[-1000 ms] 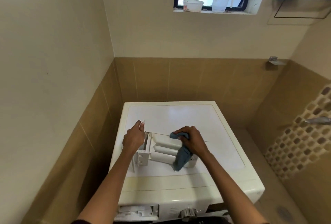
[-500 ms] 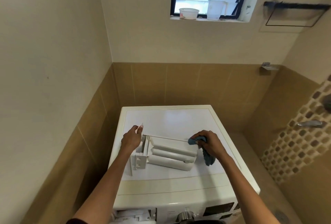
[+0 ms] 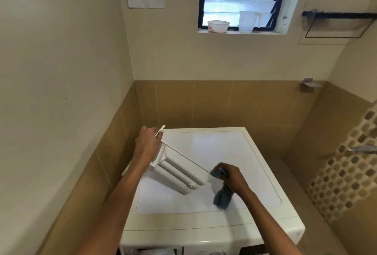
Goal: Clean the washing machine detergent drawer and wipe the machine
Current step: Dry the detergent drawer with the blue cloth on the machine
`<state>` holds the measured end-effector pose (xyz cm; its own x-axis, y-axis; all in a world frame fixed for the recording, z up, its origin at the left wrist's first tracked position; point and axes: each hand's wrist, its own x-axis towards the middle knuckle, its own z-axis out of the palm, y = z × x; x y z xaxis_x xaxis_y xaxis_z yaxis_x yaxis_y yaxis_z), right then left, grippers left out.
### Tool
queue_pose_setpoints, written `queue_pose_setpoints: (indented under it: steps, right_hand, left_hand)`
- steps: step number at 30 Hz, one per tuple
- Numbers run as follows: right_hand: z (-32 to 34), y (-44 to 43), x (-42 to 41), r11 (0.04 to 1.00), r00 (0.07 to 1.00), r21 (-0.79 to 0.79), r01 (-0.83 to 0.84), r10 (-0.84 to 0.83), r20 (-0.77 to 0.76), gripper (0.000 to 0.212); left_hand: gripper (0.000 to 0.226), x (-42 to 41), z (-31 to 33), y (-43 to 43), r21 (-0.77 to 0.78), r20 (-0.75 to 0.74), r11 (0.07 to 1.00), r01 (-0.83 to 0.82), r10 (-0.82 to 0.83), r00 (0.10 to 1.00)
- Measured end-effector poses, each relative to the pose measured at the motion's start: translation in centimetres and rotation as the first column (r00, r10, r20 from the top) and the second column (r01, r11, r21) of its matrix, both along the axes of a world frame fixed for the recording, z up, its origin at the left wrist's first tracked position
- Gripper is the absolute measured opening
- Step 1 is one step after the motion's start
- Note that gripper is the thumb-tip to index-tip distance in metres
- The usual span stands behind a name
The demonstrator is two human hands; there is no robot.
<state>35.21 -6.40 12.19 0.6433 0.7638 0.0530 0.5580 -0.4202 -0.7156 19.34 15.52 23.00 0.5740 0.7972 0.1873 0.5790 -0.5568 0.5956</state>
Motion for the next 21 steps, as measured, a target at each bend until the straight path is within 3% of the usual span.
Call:
queue_pose_setpoints:
  steps: [2, 5, 7, 9, 13, 17, 19, 21]
  right_hand:
    - [-0.3, -0.5, -0.2, 0.992, 0.991, 0.064, 0.112, -0.106, -0.086, 0.026]
    - [3.4, 1.5, -1.9, 0.888, 0.904, 0.365, 0.280, -0.116, -0.411, 0.008]
    - [6.6, 3.7, -2.4, 0.849, 0.760, 0.409, 0.334, 0.015, -0.650, 0.015]
    - [9.4, 5.5, -2.4, 0.867, 0.592, 0.349, 0.356, 0.080, -0.802, 0.032]
    - [11.4, 6.4, -2.2, 0.957, 0.432, 0.201, 0.207, 0.095, -0.897, 0.047]
    - [11.8, 5.2, -2.3, 0.965, 0.400, 0.152, 0.215, 0.055, -0.915, 0.034]
    - [11.3, 4.7, -2.2, 0.933, 0.373, 0.219, 0.287, 0.102, -0.922, 0.022]
    - [10.6, 4.6, -2.3, 0.880, 0.312, 0.293, 0.373, 0.178, -0.933, 0.018]
  left_hand:
    - [0.034, 0.0, 0.9, -0.8, 0.068, -0.007, 0.996, 0.051, -0.051, 0.999]
    - [0.037, 0.6, 2.0, -2.8, 0.166, -0.030, 0.968, 0.187, -0.184, 0.982]
    - [0.040, 1.3, 2.1, -4.0, 0.228, -0.097, 0.929, 0.292, -0.277, 0.956]
    - [0.042, 1.6, 2.0, -4.9, 0.286, -0.156, 0.870, 0.402, -0.372, 0.915]
    - [0.042, 1.9, 2.0, -5.1, 0.315, -0.250, 0.748, 0.584, -0.529, 0.811]
    - [0.039, 1.9, 2.3, -4.5, 0.520, -0.299, 0.547, 0.656, -0.603, 0.740]
    - [0.044, 2.4, 1.7, -4.0, 0.637, -0.314, 0.461, 0.618, -0.576, 0.754]
    - [0.045, 2.7, 1.1, -3.7, 0.704, -0.238, 0.481, 0.523, -0.534, 0.811]
